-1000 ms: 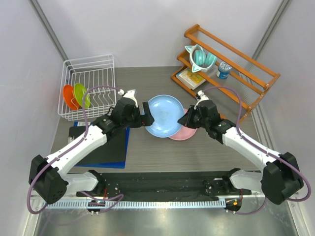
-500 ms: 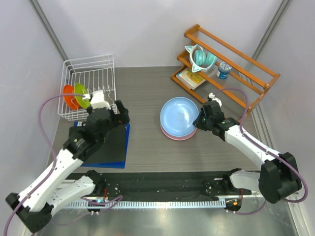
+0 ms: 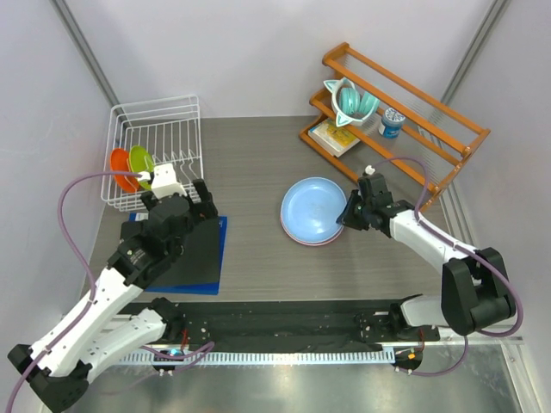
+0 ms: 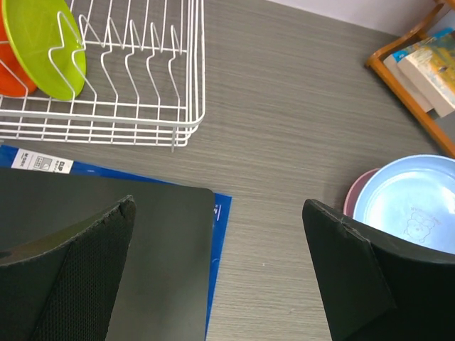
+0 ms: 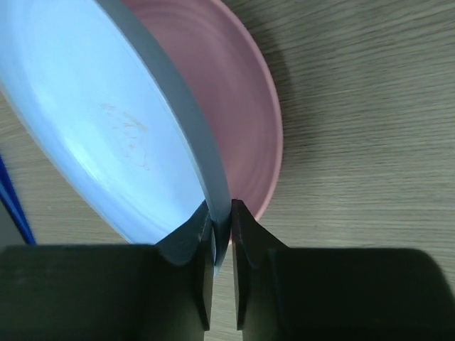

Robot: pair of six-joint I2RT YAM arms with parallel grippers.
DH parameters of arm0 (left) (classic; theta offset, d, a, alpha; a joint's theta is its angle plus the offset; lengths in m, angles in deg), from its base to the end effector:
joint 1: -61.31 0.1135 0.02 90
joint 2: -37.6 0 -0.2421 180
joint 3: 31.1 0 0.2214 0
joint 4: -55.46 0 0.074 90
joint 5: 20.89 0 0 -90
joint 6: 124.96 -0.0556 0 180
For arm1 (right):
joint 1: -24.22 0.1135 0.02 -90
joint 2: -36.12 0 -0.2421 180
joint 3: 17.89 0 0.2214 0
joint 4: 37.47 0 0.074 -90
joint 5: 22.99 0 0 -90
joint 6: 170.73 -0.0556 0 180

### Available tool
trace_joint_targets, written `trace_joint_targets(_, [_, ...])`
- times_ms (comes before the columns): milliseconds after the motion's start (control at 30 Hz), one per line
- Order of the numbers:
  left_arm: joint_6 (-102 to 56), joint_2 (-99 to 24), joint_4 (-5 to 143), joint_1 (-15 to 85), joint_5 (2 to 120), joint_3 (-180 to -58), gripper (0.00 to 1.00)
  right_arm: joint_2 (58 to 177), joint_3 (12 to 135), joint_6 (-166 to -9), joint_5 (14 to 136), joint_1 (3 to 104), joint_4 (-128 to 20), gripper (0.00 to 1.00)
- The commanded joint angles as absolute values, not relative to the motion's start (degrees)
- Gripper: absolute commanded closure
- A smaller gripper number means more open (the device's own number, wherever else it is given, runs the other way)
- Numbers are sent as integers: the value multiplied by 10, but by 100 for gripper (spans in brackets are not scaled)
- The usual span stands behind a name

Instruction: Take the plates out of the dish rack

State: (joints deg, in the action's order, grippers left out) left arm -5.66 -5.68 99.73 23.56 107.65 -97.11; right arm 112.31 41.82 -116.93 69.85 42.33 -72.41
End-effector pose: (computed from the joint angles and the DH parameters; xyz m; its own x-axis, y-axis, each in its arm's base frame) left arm 0.1455 -0.0689 0.3219 -0.2633 -0.2803 -0.9231 -0.1241 0.9588 -0.2557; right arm 0.2418 0.0820 0.1845 -0.8003 0.3589 -0.4804 0.1646 0.9018 0.3996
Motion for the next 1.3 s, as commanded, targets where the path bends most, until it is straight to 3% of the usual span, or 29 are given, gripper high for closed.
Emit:
trace_joint_targets(0, [-61,-65,979,235,1093,-966,1,1128,451,-1175,755,418,-680,72])
trace_joint_targets(33, [-61,-70,979,234,1094,-966,1,1129,451,-1175,757,418,-680,64])
trace_joint_targets(267, [-67,-82,975,234,1128,-966,1,1109,449,-1167,749,416,-682,46])
trace_joint_targets(333, [-69,-89,974,235,1144,-967,0,1099,444,-1158,746,416,-688,35])
trace_joint_targets(600, [-110,-140,959,249,1213,-993,1,1050,454,-1123,687,416,-752,33])
trace_joint_targets(833, [-106,-224,941,440,1131,-1022,1,1021,451,-1109,673,416,-763,30])
trace_joint_targets(1267, [-111,-450,850,633,1019,-1144,3,1135,468,-1082,663,416,-721,30])
